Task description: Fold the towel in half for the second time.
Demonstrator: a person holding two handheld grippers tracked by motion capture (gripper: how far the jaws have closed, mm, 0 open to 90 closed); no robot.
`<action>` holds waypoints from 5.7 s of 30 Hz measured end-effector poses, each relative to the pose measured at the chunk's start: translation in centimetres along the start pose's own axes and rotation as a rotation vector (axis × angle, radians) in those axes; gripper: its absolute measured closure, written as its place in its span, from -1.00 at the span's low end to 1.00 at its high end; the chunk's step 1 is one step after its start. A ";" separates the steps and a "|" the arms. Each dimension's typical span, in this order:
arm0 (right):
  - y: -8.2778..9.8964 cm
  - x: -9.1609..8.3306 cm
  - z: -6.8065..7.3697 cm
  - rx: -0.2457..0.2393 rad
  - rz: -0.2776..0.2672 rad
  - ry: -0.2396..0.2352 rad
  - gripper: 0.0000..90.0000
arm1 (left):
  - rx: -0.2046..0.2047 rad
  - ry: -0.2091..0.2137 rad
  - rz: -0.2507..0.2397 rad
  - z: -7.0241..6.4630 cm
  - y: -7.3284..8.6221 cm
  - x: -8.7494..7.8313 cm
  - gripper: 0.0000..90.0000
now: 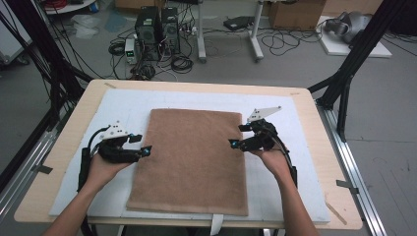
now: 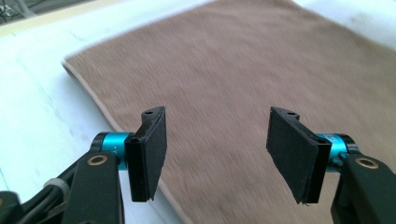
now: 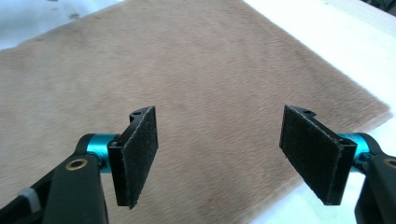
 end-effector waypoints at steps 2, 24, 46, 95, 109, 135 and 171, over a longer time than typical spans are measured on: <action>-0.6 0.2 -0.9 0.004 -0.010 0.013 -0.38 | -0.020 -0.022 -0.001 1.0 -0.9 0.7 -0.14; 1.1 3.7 -9.2 0.142 0.086 0.185 -0.30 | -0.125 -0.193 0.078 8.5 -1.2 8.9 -0.02; 2.5 5.6 -9.0 0.252 0.108 0.047 0.83 | -0.211 -0.112 0.115 8.6 0.1 9.6 0.85; 3.9 -2.0 3.0 0.073 0.021 -0.094 -0.20 | 0.016 0.014 0.073 0.5 3.0 -2.8 -0.16; 3.8 -0.8 5.9 -0.023 0.083 -0.289 0.77 | 0.051 0.127 0.055 -1.4 2.8 -3.6 0.82; 5.7 -0.5 3.1 0.024 0.051 -0.088 -0.14 | 0.065 0.010 0.038 -1.3 3.8 -2.9 0.01; -1.4 0.8 -4.7 0.033 0.059 0.045 0.68 | -0.018 -0.164 -0.016 4.7 -3.7 3.4 0.70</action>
Point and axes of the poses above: each handheld gripper's, and its own axes: x roughly forward along the jaws, y roughly out of its underside, z roughly to its left, the point moved 8 cm from there along x, roughly forward along the jaws, and after that the axes turned 4 degrees about -y, right-handed, at the moved point
